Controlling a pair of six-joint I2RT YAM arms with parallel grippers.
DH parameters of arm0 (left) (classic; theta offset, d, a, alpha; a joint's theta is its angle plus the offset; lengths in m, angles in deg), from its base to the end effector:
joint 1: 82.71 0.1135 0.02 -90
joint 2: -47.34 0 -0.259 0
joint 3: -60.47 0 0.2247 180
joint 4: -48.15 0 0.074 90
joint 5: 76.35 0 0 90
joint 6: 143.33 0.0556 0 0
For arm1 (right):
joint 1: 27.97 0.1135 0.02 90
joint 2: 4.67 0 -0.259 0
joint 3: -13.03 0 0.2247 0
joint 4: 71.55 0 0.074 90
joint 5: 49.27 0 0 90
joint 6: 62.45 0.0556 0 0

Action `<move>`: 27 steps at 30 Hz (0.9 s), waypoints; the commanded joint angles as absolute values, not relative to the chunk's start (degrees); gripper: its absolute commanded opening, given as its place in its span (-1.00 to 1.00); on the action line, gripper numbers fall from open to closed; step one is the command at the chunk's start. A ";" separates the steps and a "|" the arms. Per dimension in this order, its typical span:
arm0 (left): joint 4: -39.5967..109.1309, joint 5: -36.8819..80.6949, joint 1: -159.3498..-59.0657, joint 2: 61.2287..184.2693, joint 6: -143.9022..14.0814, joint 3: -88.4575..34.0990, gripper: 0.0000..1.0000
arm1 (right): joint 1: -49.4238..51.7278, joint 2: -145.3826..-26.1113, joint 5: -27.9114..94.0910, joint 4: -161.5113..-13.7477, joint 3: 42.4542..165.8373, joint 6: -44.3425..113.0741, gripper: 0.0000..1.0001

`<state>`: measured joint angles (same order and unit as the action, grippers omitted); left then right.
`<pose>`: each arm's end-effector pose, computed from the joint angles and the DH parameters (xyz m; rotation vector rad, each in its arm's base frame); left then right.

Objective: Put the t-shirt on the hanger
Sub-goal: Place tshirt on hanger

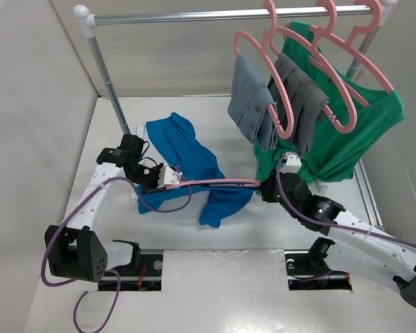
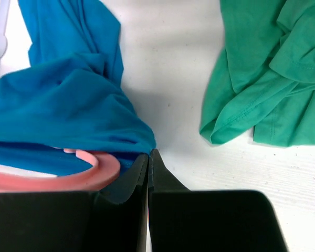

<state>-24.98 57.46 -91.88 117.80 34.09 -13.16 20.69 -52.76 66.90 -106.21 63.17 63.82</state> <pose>0.1882 -0.0694 0.2628 1.8724 1.4441 -0.4728 0.1346 0.1159 0.2475 0.0387 2.1018 0.4131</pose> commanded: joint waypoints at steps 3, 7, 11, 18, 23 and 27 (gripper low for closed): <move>-30.54 48.63 -90.44 116.42 39.23 -12.49 -1.00 | 12.46 -49.75 73.52 -114.28 61.12 55.51 -1.00; -20.44 38.09 -95.45 117.04 24.65 -10.03 -1.00 | 11.75 -48.35 69.83 -110.60 63.84 47.26 -1.00; -12.36 34.39 -95.45 117.66 17.60 -8.80 -1.00 | 12.36 -48.52 66.58 -109.89 67.97 38.73 -1.00; -9.96 30.97 -99.92 119.85 9.61 -10.64 -1.00 | 18.42 -53.87 56.66 -104.27 71.84 27.47 -1.00; -11.90 36.58 -105.37 120.64 8.19 -15.64 -1.00 | 25.54 -64.57 50.58 -97.41 77.80 20.89 -1.00; -16.02 40.71 -108.98 119.95 11.17 -18.02 -1.00 | 26.08 -70.14 45.22 -98.54 82.47 16.14 -0.96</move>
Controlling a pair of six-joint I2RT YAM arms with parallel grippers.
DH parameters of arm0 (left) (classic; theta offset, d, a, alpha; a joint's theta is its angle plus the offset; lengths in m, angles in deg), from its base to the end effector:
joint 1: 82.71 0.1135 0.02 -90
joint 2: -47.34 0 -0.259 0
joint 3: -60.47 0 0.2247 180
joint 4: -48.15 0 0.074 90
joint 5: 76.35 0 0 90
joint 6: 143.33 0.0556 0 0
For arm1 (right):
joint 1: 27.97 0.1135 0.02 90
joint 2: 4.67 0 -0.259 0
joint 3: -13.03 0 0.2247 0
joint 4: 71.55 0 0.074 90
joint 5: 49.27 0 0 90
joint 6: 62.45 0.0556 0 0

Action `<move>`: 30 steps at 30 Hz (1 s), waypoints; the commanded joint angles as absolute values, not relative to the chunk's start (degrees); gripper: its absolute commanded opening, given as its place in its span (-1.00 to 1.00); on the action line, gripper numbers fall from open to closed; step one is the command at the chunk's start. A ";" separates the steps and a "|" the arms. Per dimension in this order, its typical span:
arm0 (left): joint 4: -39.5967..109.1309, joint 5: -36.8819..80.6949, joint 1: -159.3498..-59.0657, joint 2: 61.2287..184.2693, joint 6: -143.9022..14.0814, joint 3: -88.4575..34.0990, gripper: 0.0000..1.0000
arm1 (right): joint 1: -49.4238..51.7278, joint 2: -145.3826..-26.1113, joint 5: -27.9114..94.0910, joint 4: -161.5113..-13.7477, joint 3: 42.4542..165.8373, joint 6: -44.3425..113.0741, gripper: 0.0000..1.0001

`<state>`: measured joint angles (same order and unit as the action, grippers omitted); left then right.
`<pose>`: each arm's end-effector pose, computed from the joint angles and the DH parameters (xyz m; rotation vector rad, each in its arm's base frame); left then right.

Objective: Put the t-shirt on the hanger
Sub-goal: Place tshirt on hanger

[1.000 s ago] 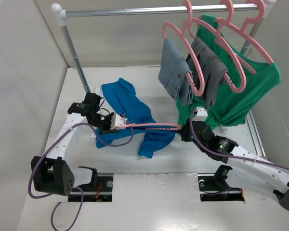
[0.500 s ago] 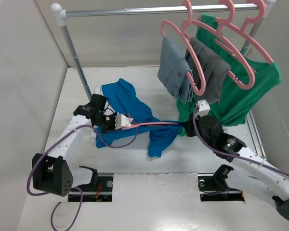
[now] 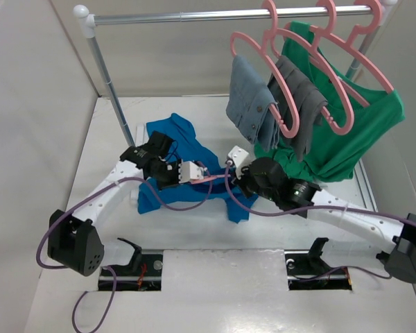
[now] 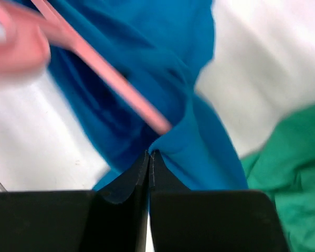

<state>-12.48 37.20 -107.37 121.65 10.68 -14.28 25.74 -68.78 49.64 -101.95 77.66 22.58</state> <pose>0.2059 -0.1190 0.2561 1.8514 1.6958 -0.2674 0.1510 0.1911 0.2843 -0.9477 1.8795 0.3529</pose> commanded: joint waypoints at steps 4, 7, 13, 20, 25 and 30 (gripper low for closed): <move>-19.18 42.74 -108.99 119.41 15.31 -18.03 -1.00 | 26.08 -70.67 42.14 -102.32 84.49 12.44 -0.51; -19.72 42.74 -108.99 119.41 15.84 -18.03 -1.00 | 26.08 -69.36 39.95 -105.12 85.11 10.77 -0.07; -20.86 43.35 -108.99 119.41 19.61 -19.08 -1.00 | 26.08 -67.07 33.89 -106.81 88.09 5.06 0.25; -24.11 45.11 -108.99 119.94 23.49 -21.45 -1.00 | 26.08 -74.52 24.04 -108.56 91.87 -3.47 0.31; -24.64 45.64 -108.99 119.41 24.01 -21.46 -1.00 | 26.08 -79.10 22.36 -108.05 91.36 -5.50 0.31; -24.64 46.78 -108.46 118.80 24.01 -21.46 -1.00 | 26.08 -81.12 25.34 -102.33 90.04 -4.97 0.08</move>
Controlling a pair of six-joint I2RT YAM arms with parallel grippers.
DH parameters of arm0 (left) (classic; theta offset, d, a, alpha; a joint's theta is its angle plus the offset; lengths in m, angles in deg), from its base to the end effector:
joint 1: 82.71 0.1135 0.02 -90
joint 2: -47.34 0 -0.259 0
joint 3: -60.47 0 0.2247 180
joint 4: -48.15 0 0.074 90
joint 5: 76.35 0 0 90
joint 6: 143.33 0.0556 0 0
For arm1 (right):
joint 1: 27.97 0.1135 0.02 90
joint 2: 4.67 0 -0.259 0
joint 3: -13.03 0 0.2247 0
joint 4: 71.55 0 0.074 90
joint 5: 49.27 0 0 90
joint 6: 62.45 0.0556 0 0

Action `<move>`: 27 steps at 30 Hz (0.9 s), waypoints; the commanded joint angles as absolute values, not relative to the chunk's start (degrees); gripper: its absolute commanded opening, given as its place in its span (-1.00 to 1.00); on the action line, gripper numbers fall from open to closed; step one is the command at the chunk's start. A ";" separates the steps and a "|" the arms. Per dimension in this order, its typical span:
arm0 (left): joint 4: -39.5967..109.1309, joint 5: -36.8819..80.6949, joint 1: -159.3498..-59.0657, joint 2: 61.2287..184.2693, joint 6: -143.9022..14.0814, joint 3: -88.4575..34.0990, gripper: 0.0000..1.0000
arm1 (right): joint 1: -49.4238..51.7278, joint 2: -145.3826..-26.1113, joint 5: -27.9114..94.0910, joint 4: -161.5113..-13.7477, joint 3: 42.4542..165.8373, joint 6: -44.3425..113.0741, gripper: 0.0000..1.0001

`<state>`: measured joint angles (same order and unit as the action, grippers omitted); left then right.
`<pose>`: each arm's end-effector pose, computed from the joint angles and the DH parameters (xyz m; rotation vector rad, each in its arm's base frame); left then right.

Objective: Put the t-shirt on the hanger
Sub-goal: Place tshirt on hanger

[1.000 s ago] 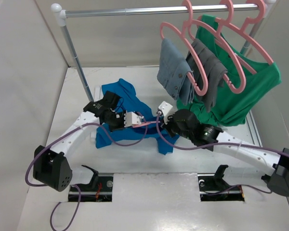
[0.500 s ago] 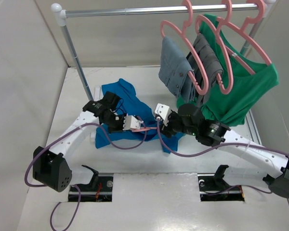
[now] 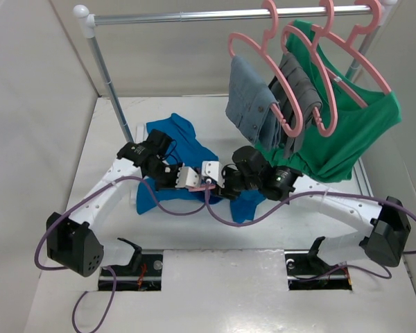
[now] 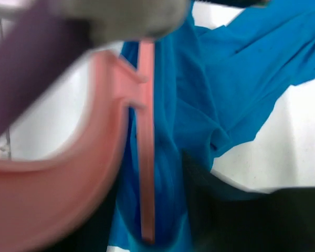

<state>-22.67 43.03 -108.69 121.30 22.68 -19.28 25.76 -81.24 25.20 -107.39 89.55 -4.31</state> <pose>0.1891 -0.1225 0.2741 2.0457 1.4690 -0.3619 0.1583 0.2409 0.2904 -1.6159 1.5185 0.5105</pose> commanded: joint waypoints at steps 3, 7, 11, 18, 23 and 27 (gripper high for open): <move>-25.17 48.09 -107.93 118.28 24.54 -21.98 -1.00 | 26.08 -82.54 25.35 -101.71 90.82 -3.30 -0.68; -25.17 45.56 -105.21 118.27 25.77 -21.46 -1.00 | 26.08 -80.96 25.35 -102.33 88.81 -2.16 -1.00; -22.88 42.39 -102.49 118.80 26.30 -19.35 -1.00 | 26.08 -73.25 27.28 -101.80 82.23 -1.10 -1.00; -22.88 43.52 -100.55 122.83 24.98 -22.14 -0.63 | 26.08 -65.49 29.30 -102.32 79.14 1.36 -1.00; -23.94 51.15 -100.55 123.37 20.87 -26.98 0.09 | 26.08 -68.03 28.78 -106.01 84.49 1.36 -1.00; -22.18 53.89 -100.55 121.79 16.04 -30.41 0.37 | 26.08 -69.79 28.25 -107.69 88.45 1.97 -1.00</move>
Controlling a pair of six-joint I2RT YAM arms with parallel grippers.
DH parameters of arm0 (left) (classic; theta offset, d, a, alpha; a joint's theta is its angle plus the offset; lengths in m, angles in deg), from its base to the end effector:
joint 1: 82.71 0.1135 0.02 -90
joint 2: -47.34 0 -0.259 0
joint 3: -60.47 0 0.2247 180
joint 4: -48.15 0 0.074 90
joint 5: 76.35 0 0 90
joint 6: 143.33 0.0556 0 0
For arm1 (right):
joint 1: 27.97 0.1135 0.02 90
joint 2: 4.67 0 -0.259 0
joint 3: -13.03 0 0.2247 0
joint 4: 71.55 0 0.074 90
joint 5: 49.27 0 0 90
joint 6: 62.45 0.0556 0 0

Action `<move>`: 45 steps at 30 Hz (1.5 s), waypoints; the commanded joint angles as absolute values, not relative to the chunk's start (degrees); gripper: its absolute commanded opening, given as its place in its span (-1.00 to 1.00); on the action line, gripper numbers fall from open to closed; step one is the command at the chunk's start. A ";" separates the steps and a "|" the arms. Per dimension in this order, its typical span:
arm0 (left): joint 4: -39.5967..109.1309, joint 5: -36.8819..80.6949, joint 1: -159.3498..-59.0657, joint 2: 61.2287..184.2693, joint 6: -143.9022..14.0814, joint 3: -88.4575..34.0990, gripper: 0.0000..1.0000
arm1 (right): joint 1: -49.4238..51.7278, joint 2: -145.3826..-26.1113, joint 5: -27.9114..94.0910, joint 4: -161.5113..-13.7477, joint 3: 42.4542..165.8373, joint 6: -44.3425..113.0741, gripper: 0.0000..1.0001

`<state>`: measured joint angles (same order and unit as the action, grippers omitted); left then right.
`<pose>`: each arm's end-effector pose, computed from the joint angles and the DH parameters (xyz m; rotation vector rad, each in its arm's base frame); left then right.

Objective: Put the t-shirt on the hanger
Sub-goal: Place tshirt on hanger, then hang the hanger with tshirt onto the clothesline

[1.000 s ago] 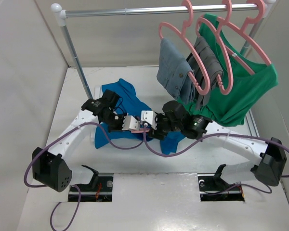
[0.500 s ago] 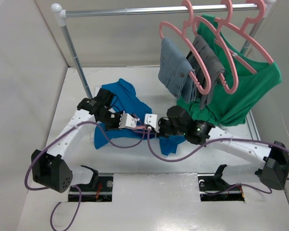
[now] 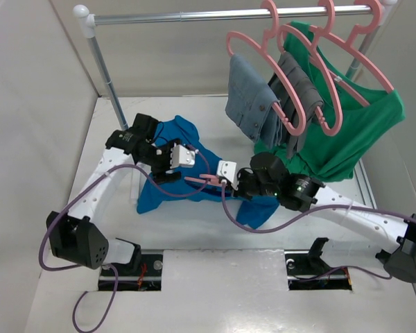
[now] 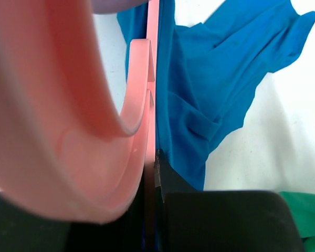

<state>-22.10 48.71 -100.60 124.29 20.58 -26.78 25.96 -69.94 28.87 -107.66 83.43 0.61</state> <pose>0.2209 -0.1049 0.3025 1.8496 1.5114 -0.3637 0.1353 0.2052 0.3027 -1.4803 1.5437 0.4976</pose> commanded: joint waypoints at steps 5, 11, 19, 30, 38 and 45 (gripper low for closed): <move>-18.94 56.26 -96.96 118.54 9.53 -34.11 1.00 | 26.08 -74.26 31.06 -114.00 97.56 6.19 -1.00; -2.54 53.05 -86.66 109.93 -4.71 -28.07 1.00 | 26.08 -78.49 33.08 -120.17 104.27 12.34 -1.00; 9.89 37.11 -87.19 104.56 -16.05 -18.55 1.00 | 26.60 -78.84 34.57 -118.05 107.67 15.94 -1.00; 22.46 28.47 -86.49 94.56 -39.68 -21.89 1.00 | 31.87 -84.37 50.29 -120.25 121.74 27.28 -1.00; 32.03 15.40 -86.49 81.37 -56.04 -15.84 1.00 | 38.29 -97.90 69.81 -124.05 148.28 25.45 -1.00; 32.06 9.43 -86.49 76.26 -55.97 -12.92 1.00 | 38.29 -109.42 80.18 -107.01 165.08 13.77 -1.00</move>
